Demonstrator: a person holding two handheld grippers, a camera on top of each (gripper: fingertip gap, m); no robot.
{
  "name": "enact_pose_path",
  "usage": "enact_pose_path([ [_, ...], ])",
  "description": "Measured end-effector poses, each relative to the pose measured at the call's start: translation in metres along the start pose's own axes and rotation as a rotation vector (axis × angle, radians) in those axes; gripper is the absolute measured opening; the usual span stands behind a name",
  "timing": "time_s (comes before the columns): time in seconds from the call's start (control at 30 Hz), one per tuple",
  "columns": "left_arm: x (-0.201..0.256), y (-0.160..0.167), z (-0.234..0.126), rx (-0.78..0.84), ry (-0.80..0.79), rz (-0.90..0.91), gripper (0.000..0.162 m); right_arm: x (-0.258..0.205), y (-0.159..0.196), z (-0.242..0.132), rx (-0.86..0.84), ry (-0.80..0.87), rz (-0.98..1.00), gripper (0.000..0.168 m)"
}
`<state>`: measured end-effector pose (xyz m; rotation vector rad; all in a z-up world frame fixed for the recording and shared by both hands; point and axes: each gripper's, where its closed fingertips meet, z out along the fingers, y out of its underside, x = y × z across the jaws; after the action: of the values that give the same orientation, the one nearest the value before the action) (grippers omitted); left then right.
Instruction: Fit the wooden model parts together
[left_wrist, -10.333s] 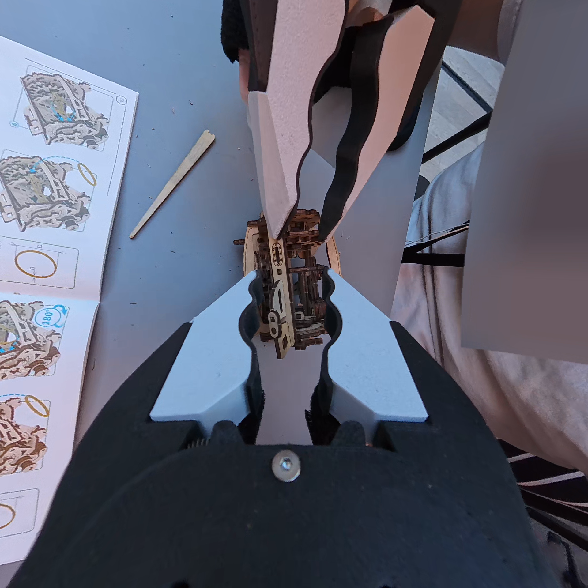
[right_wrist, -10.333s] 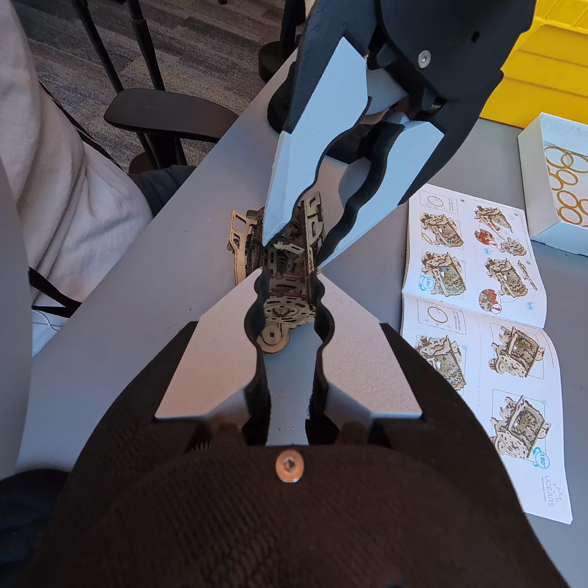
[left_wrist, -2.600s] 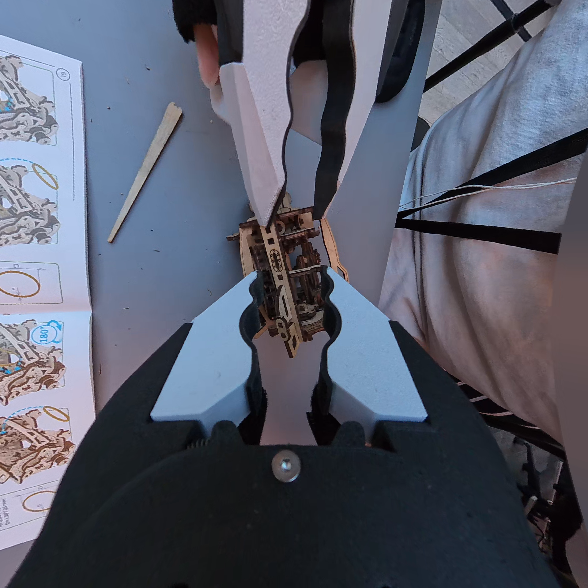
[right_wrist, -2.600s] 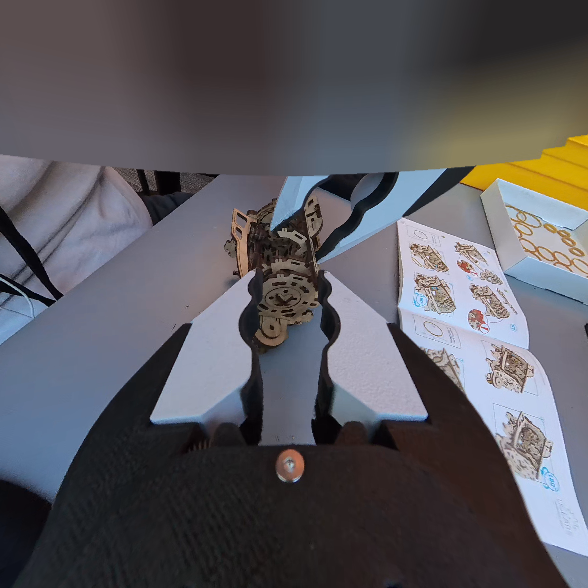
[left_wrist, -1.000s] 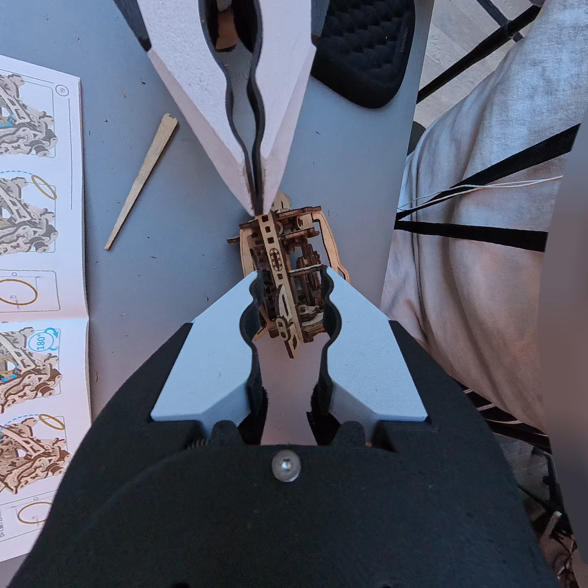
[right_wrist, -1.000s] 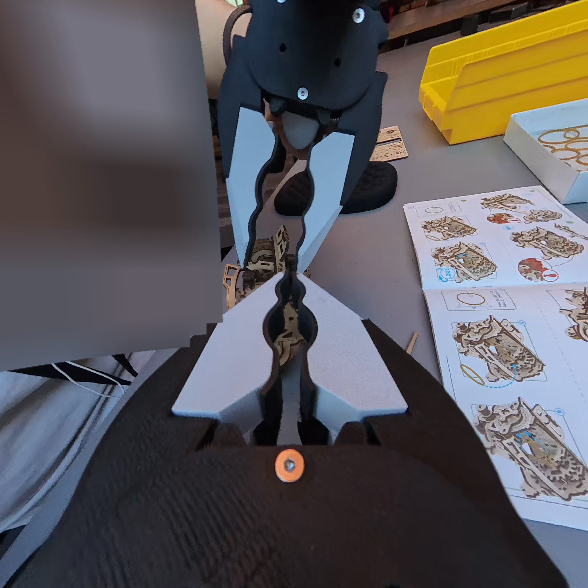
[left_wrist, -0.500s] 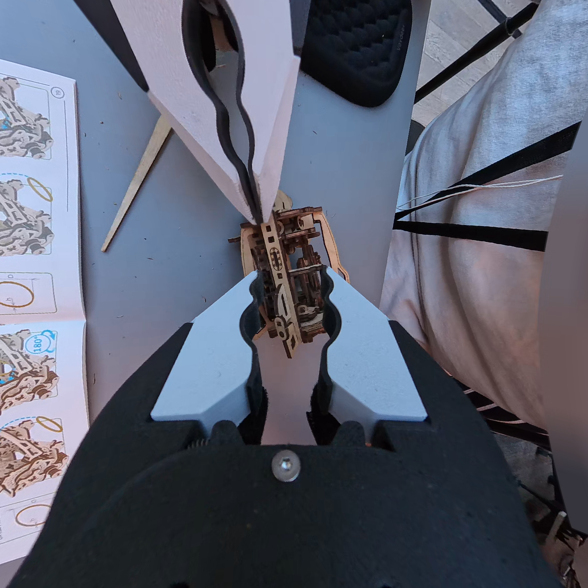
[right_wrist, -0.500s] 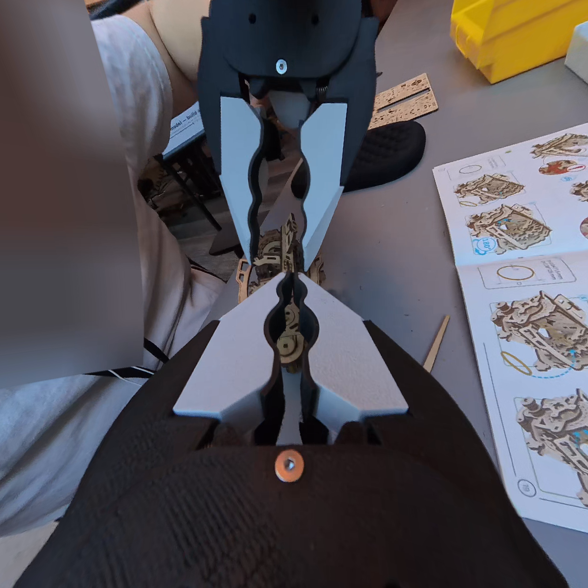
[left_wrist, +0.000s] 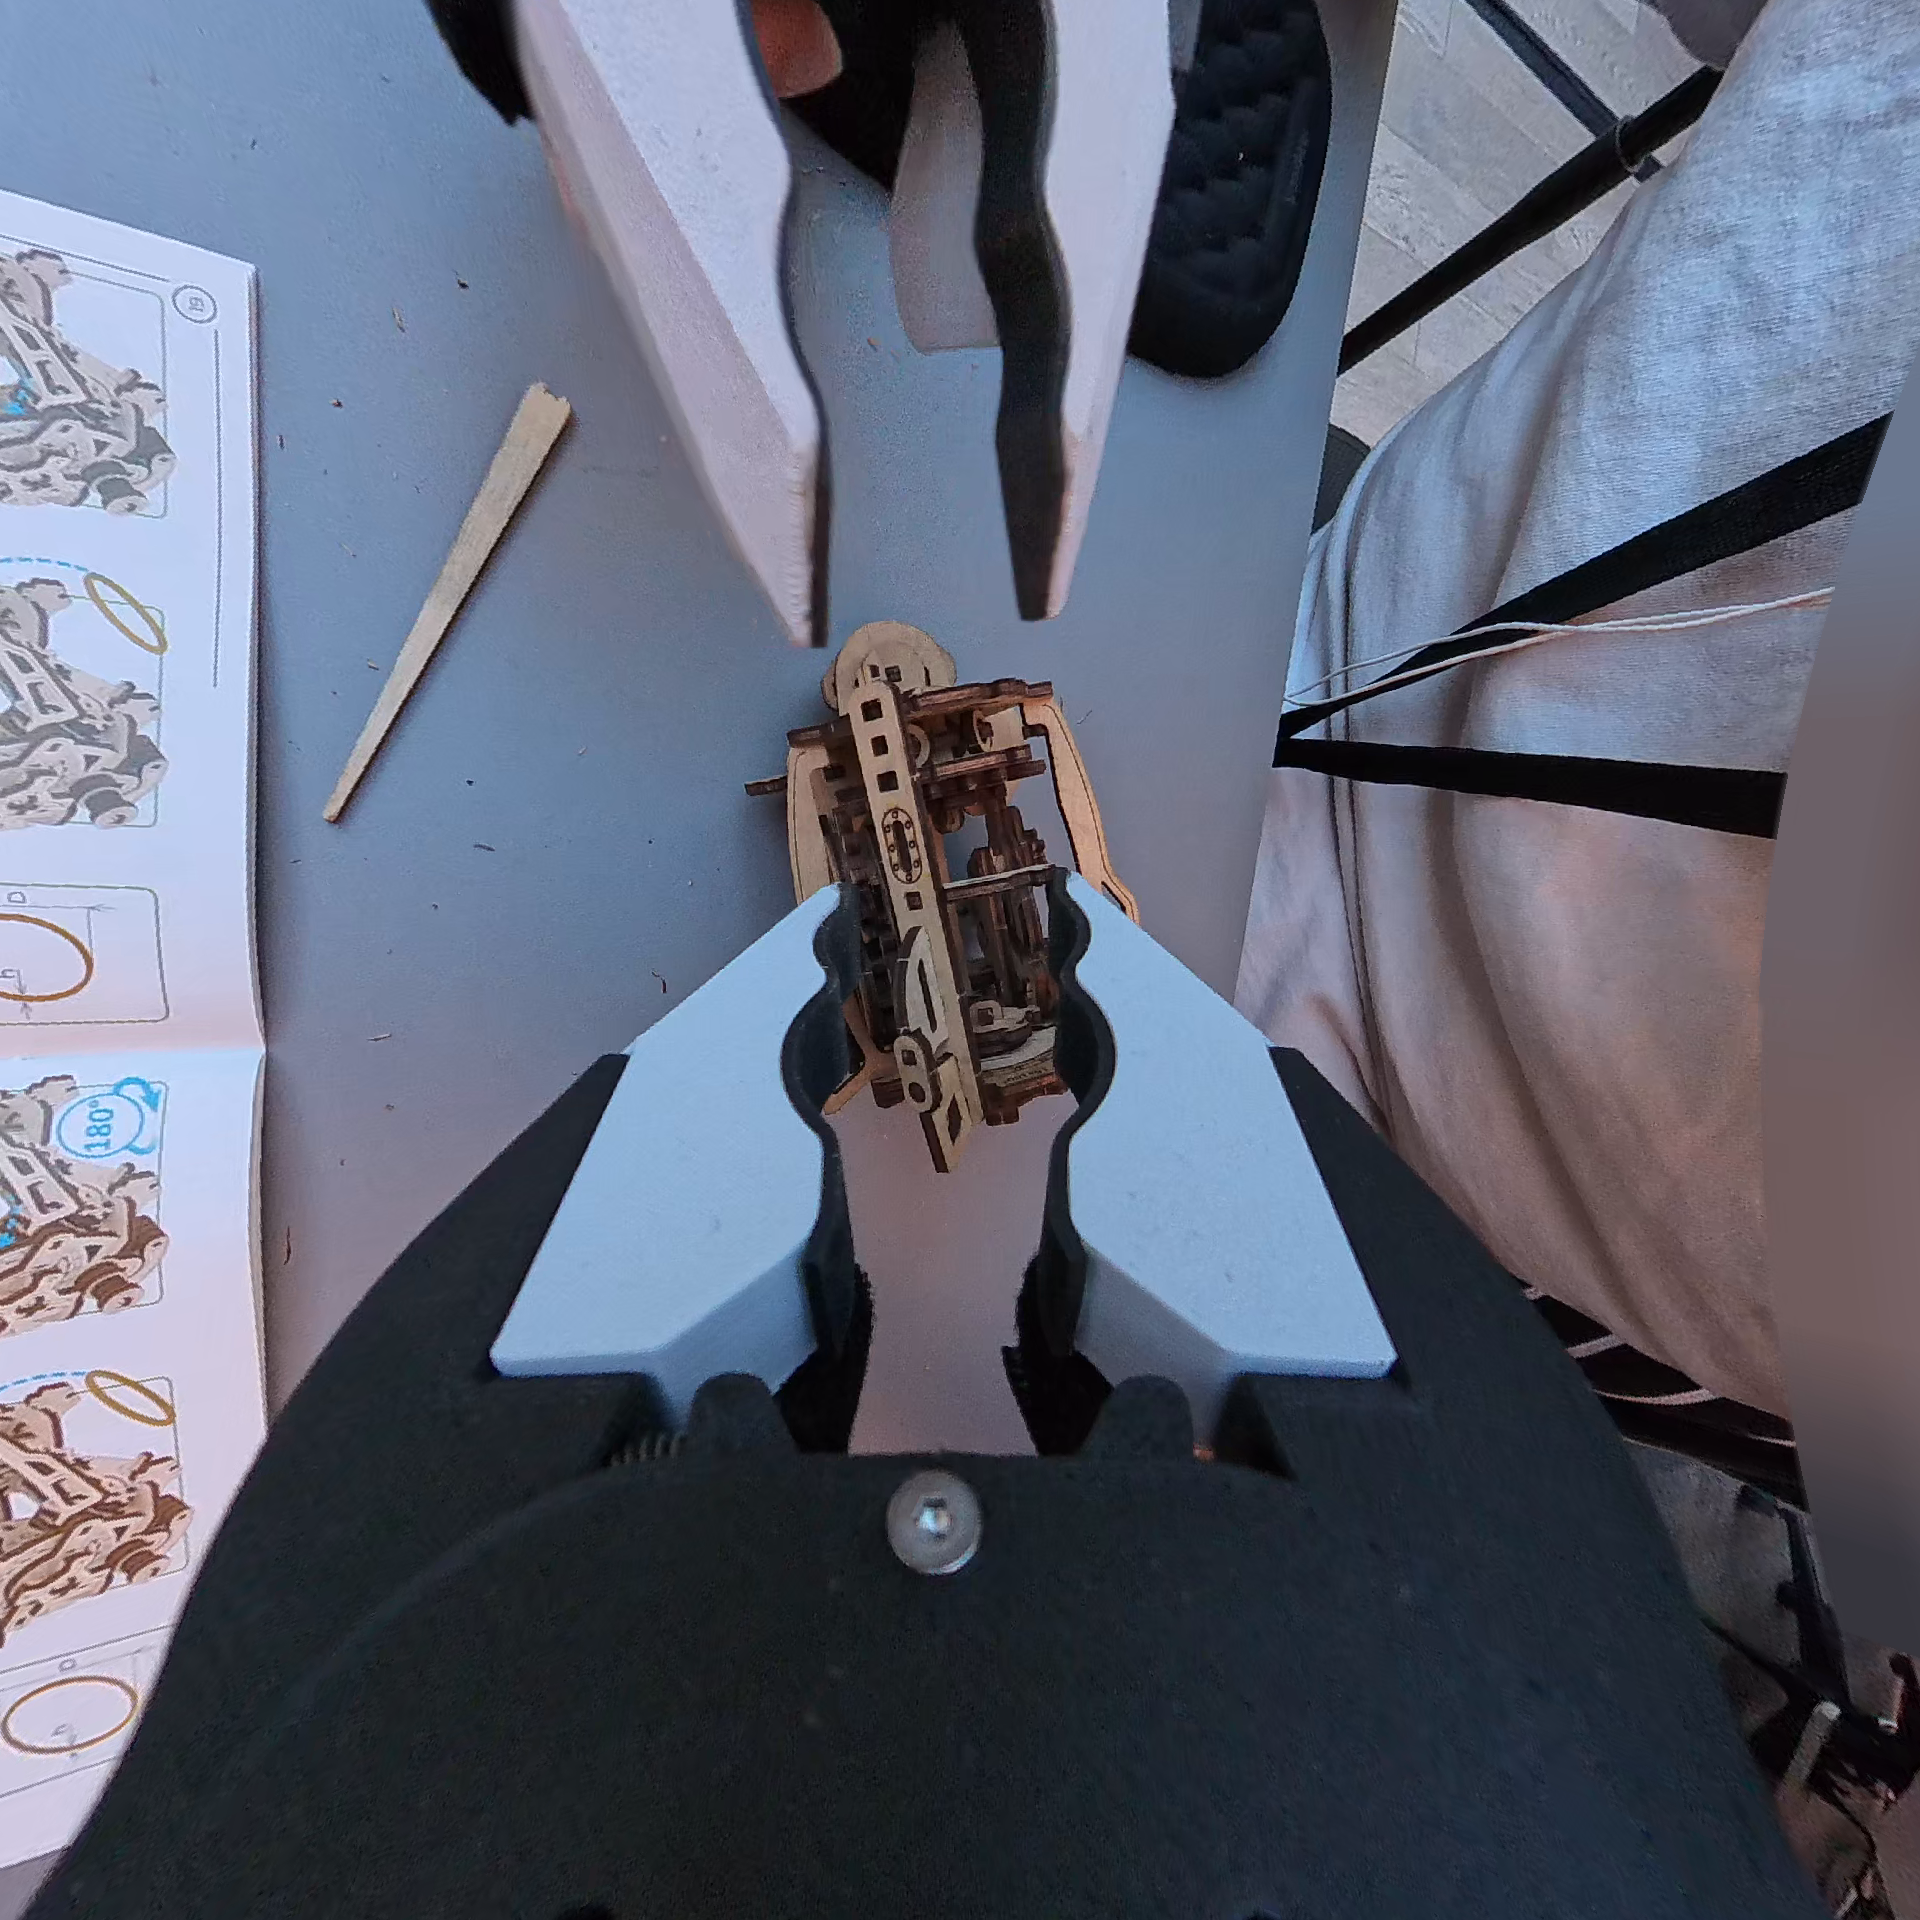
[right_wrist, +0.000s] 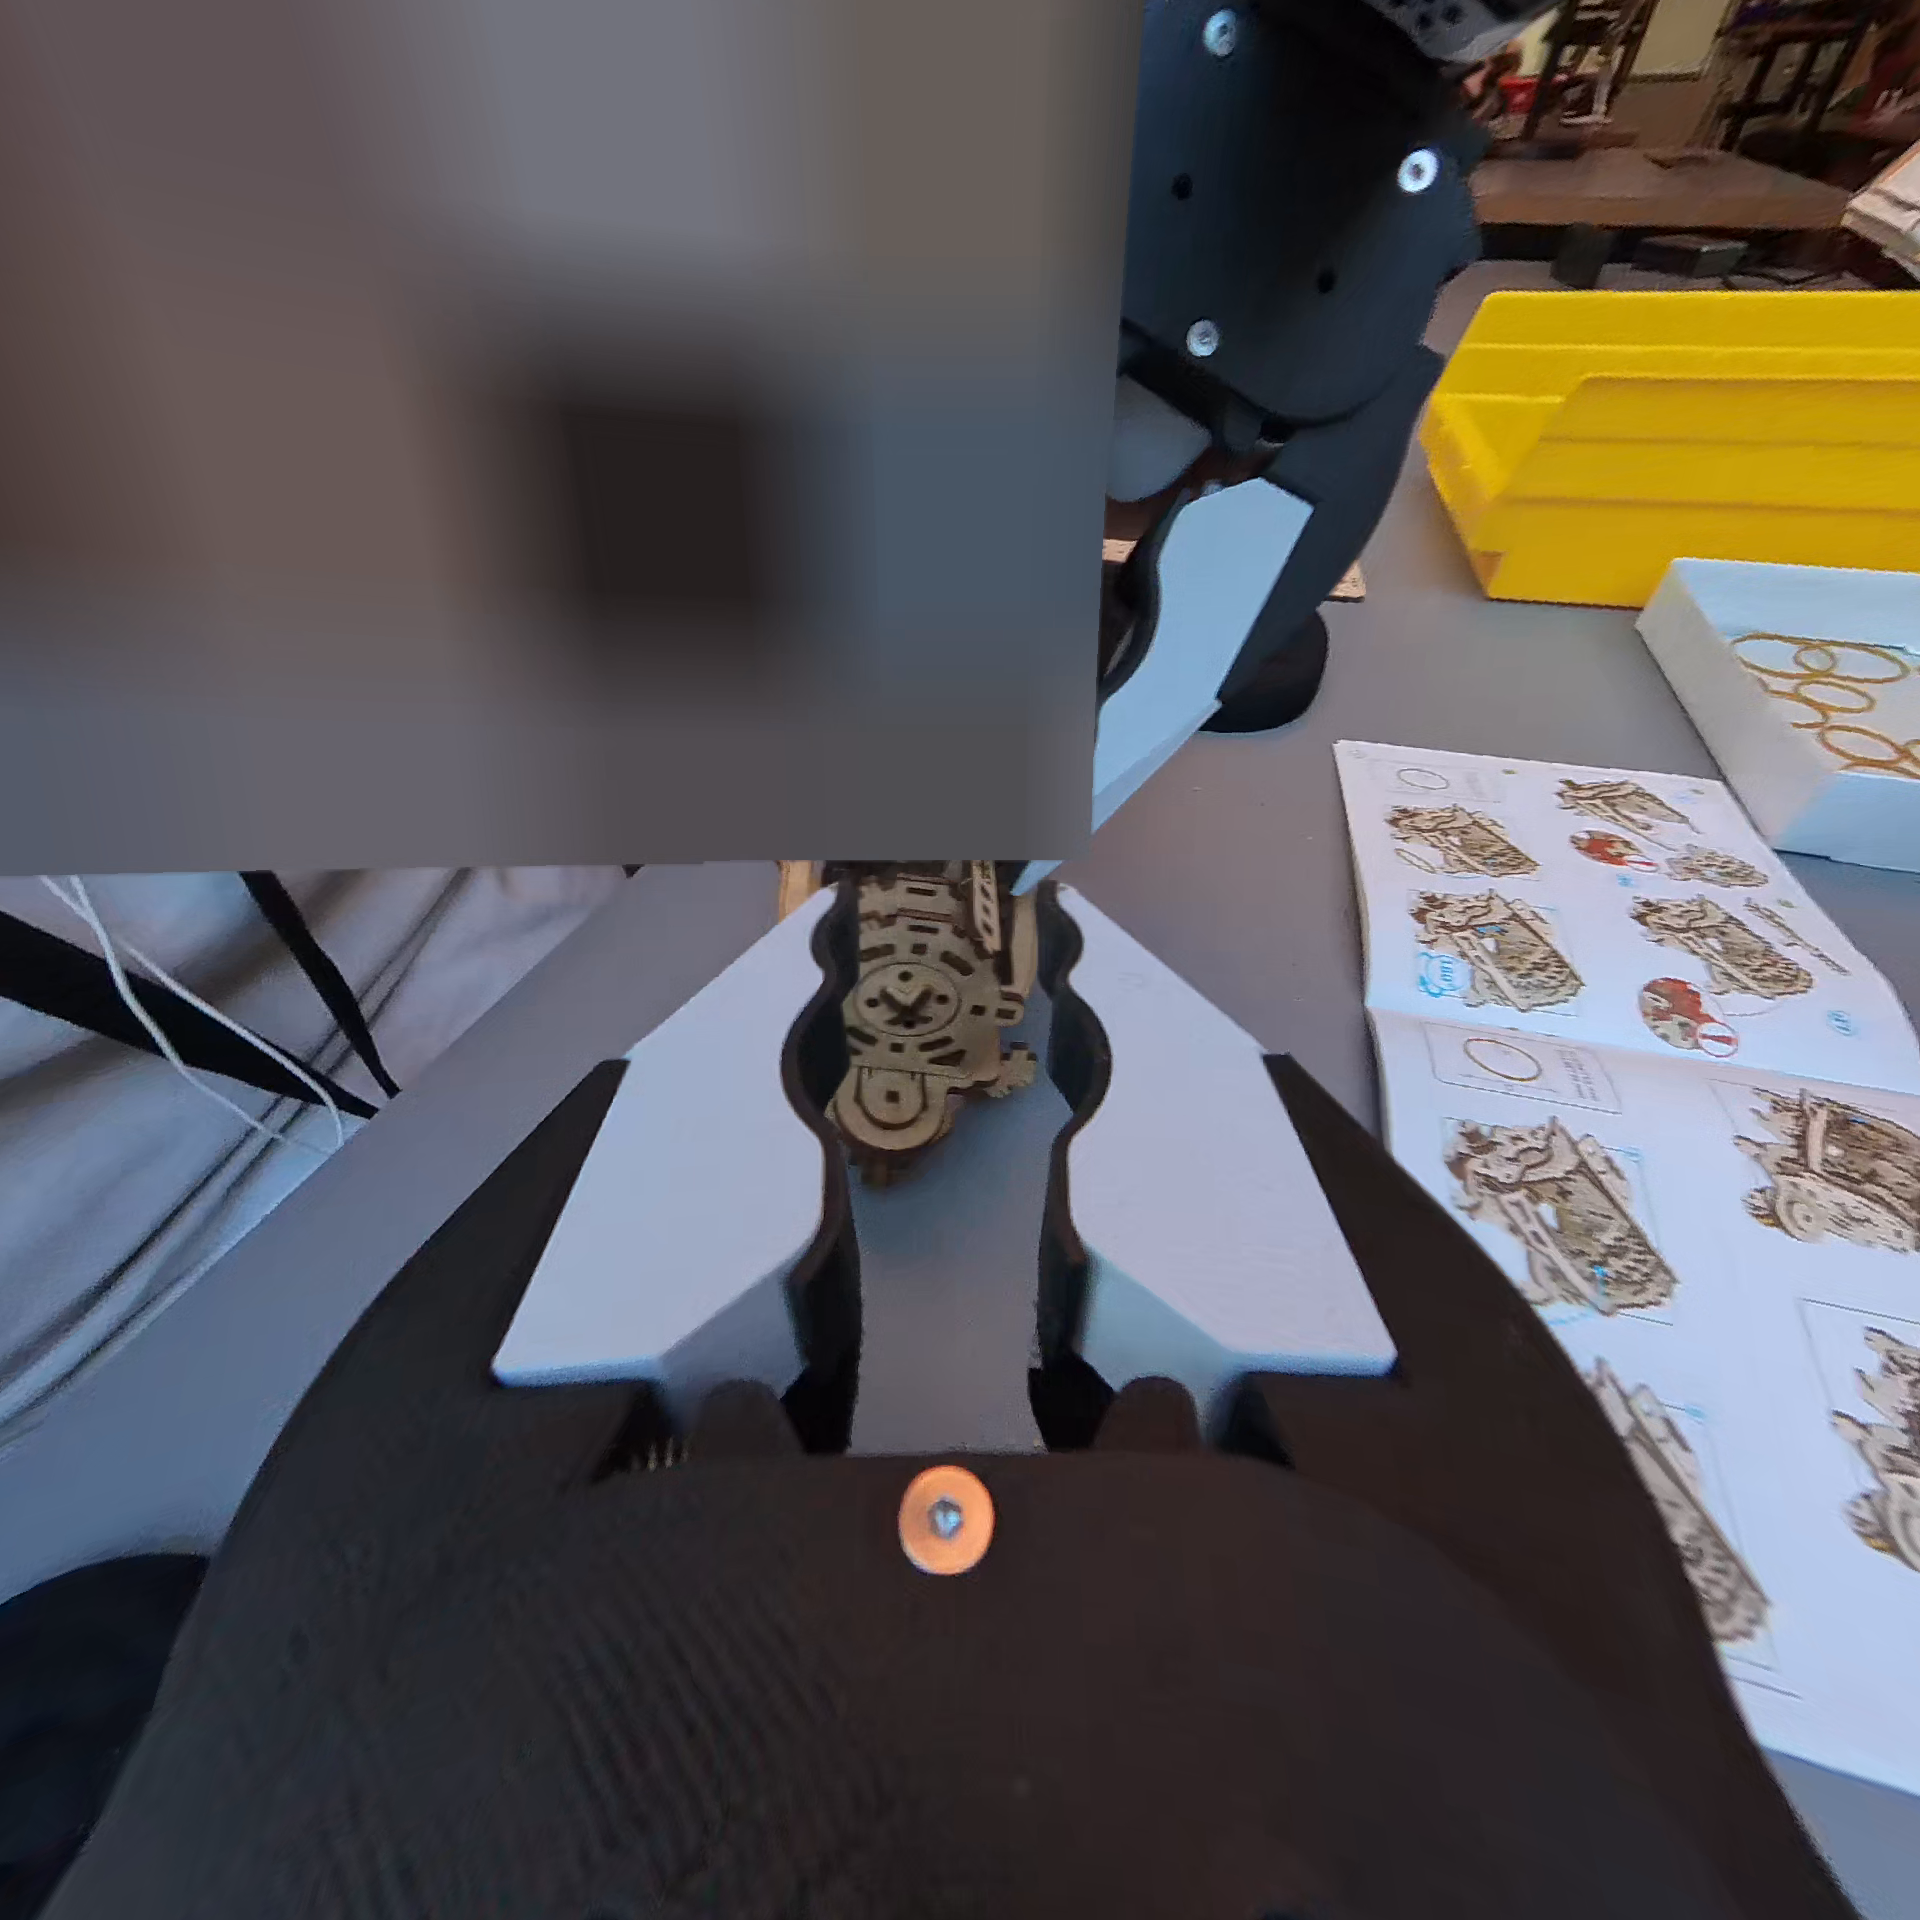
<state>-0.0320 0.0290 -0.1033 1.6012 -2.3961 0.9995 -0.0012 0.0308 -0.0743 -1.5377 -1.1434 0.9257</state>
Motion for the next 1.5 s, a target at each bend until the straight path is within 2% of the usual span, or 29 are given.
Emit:
enact_pose_path([
  [0.2,0.0,-0.001,0.0,0.003,-0.001,0.0,0.034,-0.006,0.006,0.007,-0.03,-0.021,-0.004,0.031],
  [0.57,-0.001,-0.002,0.001,-0.002,-0.006,0.005,0.034,-0.009,0.015,0.012,-0.089,0.021,-0.145,0.03],
  [0.87,-0.001,-0.002,0.001,0.016,0.0,-0.008,0.034,-0.009,0.015,0.012,-0.093,0.03,-0.14,0.03],
  [1.3,-0.002,-0.001,0.0,0.025,-0.007,-0.011,0.034,-0.005,0.014,0.014,-0.078,0.031,-0.018,0.03],
  [1.5,-0.001,-0.001,0.001,0.02,-0.007,0.001,0.034,-0.007,0.013,0.014,-0.085,0.049,-0.083,0.026],
])
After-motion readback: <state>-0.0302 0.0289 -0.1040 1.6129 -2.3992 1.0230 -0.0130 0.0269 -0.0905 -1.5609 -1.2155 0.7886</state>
